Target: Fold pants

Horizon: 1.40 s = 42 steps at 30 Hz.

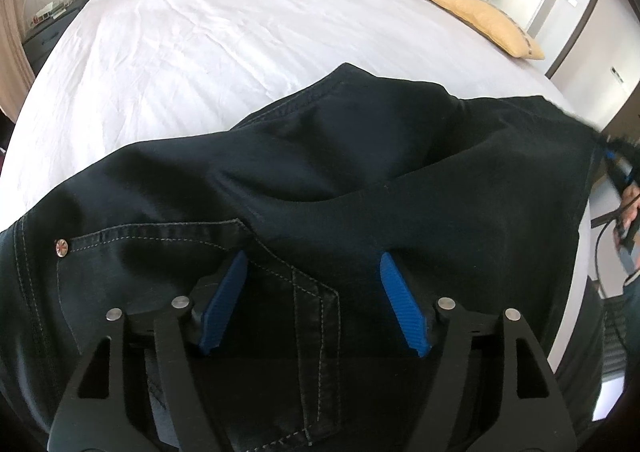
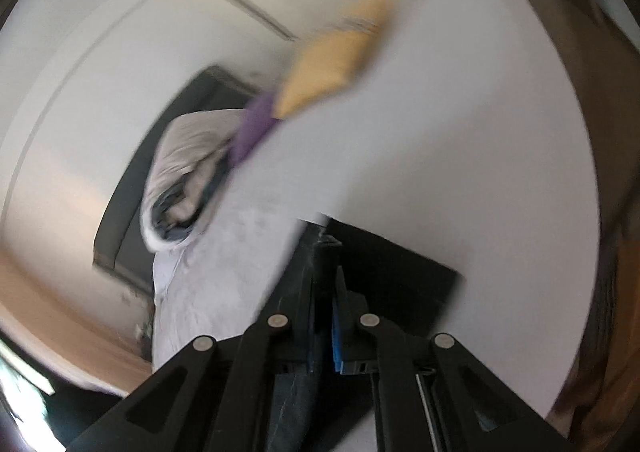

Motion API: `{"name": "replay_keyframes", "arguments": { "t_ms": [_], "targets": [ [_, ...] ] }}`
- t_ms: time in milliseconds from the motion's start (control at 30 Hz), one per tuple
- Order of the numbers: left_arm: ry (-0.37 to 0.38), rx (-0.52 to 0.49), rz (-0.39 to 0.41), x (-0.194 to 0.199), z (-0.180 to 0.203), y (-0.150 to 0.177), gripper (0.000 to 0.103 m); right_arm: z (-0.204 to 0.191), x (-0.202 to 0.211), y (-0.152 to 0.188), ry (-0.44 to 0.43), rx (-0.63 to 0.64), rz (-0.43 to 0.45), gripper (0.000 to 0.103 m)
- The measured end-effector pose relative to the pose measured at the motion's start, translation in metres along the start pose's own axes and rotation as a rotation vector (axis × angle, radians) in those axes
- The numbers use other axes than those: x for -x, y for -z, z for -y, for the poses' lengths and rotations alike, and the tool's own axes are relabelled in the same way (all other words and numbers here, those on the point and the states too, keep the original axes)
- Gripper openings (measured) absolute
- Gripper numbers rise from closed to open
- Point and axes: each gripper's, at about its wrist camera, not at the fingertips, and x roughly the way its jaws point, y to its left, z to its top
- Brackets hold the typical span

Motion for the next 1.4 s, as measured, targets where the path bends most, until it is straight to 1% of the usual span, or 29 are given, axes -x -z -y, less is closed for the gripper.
{"name": "replay_keyframes", "arguments": {
  "t_ms": [67,100,133,200,233,267,333,400,433,500,533,600,700,733,767,833,900,1033,1267,1400],
  "targets": [
    [-0.002,-0.012,0.002,-0.001,0.002,0.001,0.074,-0.025,0.002,-0.006,-0.025,0.092,0.014,0.008],
    [-0.006,-0.019,0.003,-0.001,0.003,0.001,0.074,-0.031,0.001,-0.008,-0.018,0.106,0.013,0.008],
    [-0.009,-0.024,0.004,-0.001,0.005,0.002,0.075,-0.04,-0.002,-0.012,-0.03,0.121,0.007,0.008],
    [-0.005,-0.024,0.008,-0.002,0.006,0.002,0.076,-0.055,-0.014,-0.021,-0.032,0.152,-0.031,0.008],
    [-0.004,-0.026,0.008,-0.003,0.007,0.002,0.077,-0.071,-0.026,-0.031,-0.035,0.166,-0.062,0.008],
    [-0.005,-0.029,0.008,-0.003,0.008,0.003,0.077,-0.083,-0.031,-0.038,-0.054,0.176,-0.067,0.008],
    [-0.004,-0.017,0.01,-0.004,0.008,0.003,0.077,-0.114,-0.037,-0.055,-0.125,0.202,-0.07,0.008],
    [-0.002,-0.009,0.013,-0.004,0.009,0.004,0.077,-0.14,-0.038,-0.061,-0.165,0.251,-0.075,0.008],
    [-0.001,-0.012,0.013,-0.004,0.009,0.005,0.078,-0.157,-0.035,-0.062,-0.19,0.3,-0.072,0.008],
    [0.002,-0.013,0.015,-0.004,0.008,0.006,0.078,-0.168,-0.027,-0.06,-0.206,0.338,-0.06,0.008],
    [0.005,-0.011,0.016,-0.004,0.007,0.006,0.078,-0.167,-0.024,-0.059,-0.205,0.338,-0.053,0.008],
    [0.006,-0.013,0.018,-0.004,0.006,0.007,0.078,-0.144,-0.018,-0.053,-0.177,0.289,-0.047,0.008],
    [0.007,-0.017,0.019,-0.002,0.001,0.009,0.079,-0.082,-0.017,-0.037,-0.081,0.161,-0.046,0.008],
    [0.006,-0.018,0.019,-0.002,0.001,0.009,0.079,-0.046,-0.02,-0.025,-0.013,0.078,-0.06,0.008],
    [0.006,-0.018,0.018,-0.001,0.002,0.009,0.079,-0.023,-0.022,-0.017,0.031,0.025,-0.072,0.008],
    [0.001,-0.023,0.015,-0.002,0.003,0.009,0.079,0.028,-0.032,0.003,0.144,-0.09,-0.115,0.008],
    [-0.003,-0.025,0.014,-0.001,0.005,0.01,0.079,0.054,-0.035,0.014,0.139,-0.161,-0.125,0.007],
    [-0.017,-0.03,0.009,-0.001,0.008,0.009,0.079,0.046,-0.037,0.012,0.148,-0.137,-0.107,0.007],
    [-0.017,-0.018,0.008,0.0,0.014,0.005,0.08,0.051,-0.022,0.019,0.172,-0.169,-0.062,0.007],
    [-0.021,-0.014,0.009,0.0,0.014,0.003,0.08,0.053,-0.017,0.019,0.182,-0.176,-0.057,0.007]
  ]
}}
